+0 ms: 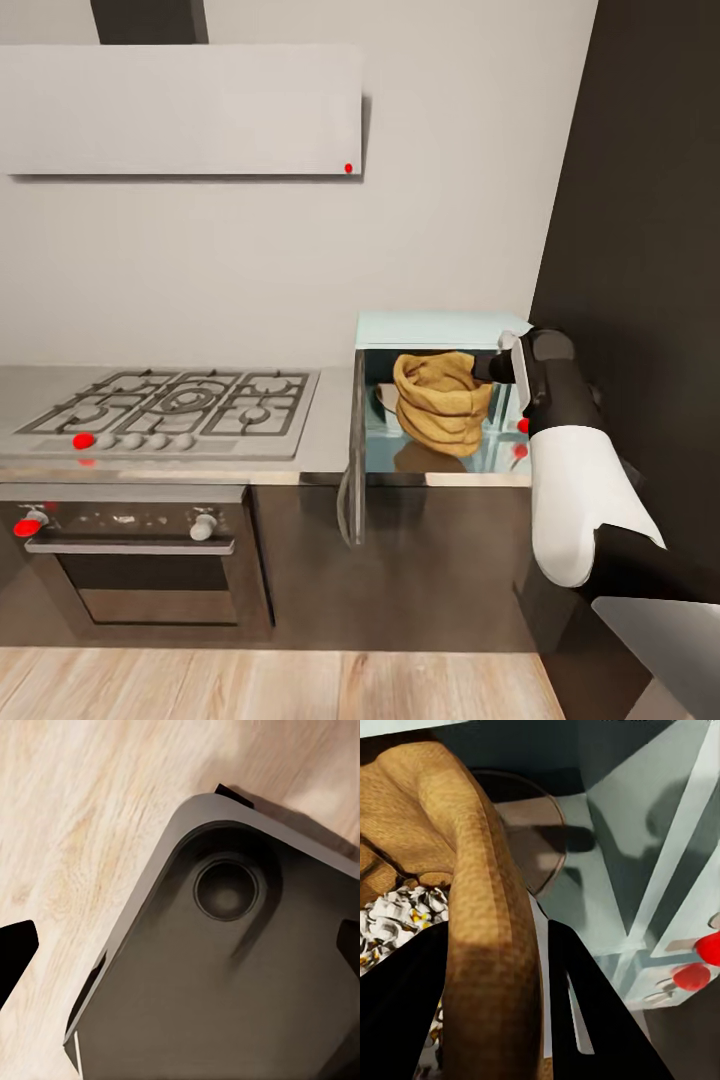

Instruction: In the kitchen, take the popcorn bag from the countertop, put it into the microwave, and heat it until the popcorn is cooked so the cooked popcorn ends up inside the bag.

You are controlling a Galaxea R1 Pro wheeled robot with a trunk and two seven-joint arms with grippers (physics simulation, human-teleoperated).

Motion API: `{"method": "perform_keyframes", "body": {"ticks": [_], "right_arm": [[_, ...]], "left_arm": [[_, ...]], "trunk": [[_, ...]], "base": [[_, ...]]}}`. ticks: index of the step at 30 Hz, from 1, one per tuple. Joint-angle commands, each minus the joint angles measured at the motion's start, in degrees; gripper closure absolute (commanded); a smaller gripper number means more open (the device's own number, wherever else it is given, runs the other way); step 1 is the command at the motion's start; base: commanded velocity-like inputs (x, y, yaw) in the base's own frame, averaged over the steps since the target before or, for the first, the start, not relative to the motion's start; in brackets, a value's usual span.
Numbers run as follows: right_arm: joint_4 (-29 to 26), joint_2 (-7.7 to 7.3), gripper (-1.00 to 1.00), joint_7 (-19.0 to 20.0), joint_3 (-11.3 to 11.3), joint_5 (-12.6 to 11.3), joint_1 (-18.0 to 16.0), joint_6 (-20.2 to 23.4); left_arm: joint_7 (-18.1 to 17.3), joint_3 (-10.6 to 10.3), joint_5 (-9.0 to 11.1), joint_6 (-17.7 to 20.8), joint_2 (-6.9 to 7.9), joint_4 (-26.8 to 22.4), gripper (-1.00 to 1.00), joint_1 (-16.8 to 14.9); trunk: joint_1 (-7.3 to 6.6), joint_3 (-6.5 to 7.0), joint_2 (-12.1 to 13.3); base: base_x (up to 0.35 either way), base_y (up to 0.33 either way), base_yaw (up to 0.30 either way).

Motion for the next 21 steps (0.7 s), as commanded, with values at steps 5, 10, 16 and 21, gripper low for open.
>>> {"method": "perform_keyframes", "body": {"ticks": [5, 10, 16, 21], "right_arm": [[0.0, 0.12, 1.00, 0.6, -0.3, 0.5, -0.1, 0.2], [0.4, 0.14, 1.00, 0.6, -0.3, 0.5, -0.1, 0.2], [0.5, 0.13, 1.00, 0.7, -0.3, 0.5, -0.1, 0.2], [0.5, 0.10, 1.00, 0.7, -0.3, 0.5, -0.1, 0.2]], "left_arm": [[0.0, 0.1, -0.3, 0.0, -0.02, 0.2, -1.00, 0.0], [0.0, 0.3, -0.3, 0.0, -0.02, 0.2, -1.00, 0.0], [0.1, 0.4, -0.2, 0.0, -0.02, 0.1, -1.00, 0.0], [0.1, 0.0, -0.3, 0.0, -0.02, 0.1, -1.00, 0.0]], "trunk": [[0.01, -0.06, 0.0], [0.01, -0.06, 0.0], [0.01, -0.06, 0.0], [0.01, -0.06, 0.0]], "base": [[0.276, 0.000, 0.000], [0.142, 0.000, 0.000], [0.005, 0.000, 0.000], [0.132, 0.000, 0.000]]}}
